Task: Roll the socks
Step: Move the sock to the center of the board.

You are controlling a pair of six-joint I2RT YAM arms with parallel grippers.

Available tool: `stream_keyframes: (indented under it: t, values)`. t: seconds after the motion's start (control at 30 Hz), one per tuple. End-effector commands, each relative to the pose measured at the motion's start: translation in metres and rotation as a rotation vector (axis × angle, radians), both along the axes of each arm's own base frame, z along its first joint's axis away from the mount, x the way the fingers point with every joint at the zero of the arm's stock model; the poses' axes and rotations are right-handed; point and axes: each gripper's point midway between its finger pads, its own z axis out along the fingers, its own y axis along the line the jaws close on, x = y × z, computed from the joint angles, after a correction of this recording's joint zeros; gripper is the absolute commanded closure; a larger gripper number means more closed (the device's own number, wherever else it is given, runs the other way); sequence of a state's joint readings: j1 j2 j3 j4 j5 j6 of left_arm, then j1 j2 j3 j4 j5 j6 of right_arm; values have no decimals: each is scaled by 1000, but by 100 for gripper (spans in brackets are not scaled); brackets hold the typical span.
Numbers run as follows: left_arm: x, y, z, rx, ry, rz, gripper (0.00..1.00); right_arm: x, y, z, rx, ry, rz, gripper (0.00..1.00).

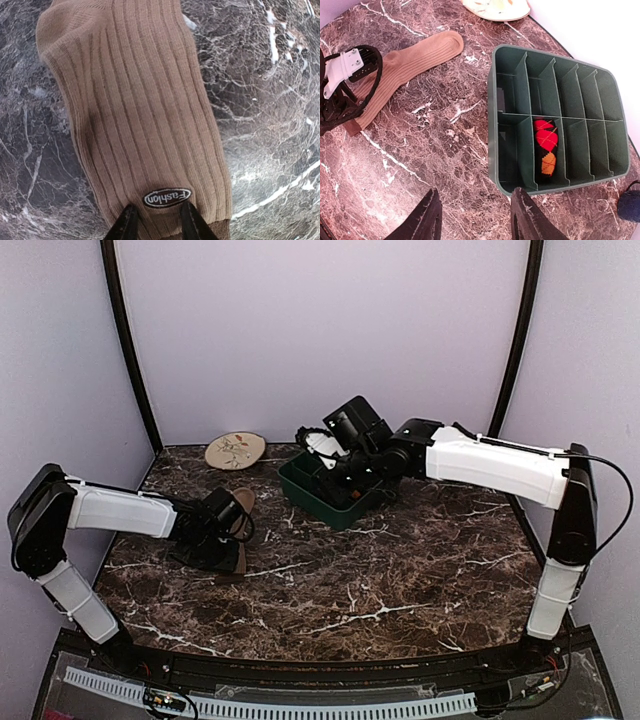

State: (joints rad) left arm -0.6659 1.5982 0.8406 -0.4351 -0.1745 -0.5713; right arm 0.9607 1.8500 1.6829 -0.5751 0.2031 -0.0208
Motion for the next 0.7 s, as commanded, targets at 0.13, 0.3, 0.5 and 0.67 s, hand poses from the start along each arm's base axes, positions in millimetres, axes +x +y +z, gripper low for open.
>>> stream_keyframes:
  t: [0.13,0.3,0.5,0.67]
  values:
    - [-50,-3,-20,-17,105,39,67,-1,-6,13,14,-41,-20,54]
    - [-80,-18,-27,-3,157,-8,67,1,0,8,8,-31,-2,54]
    - [-117,-24,-28,8,202,-38,67,0,13,-2,36,18,35,54]
    - [-152,-17,-31,17,243,-80,67,-6,26,-13,68,75,89,53]
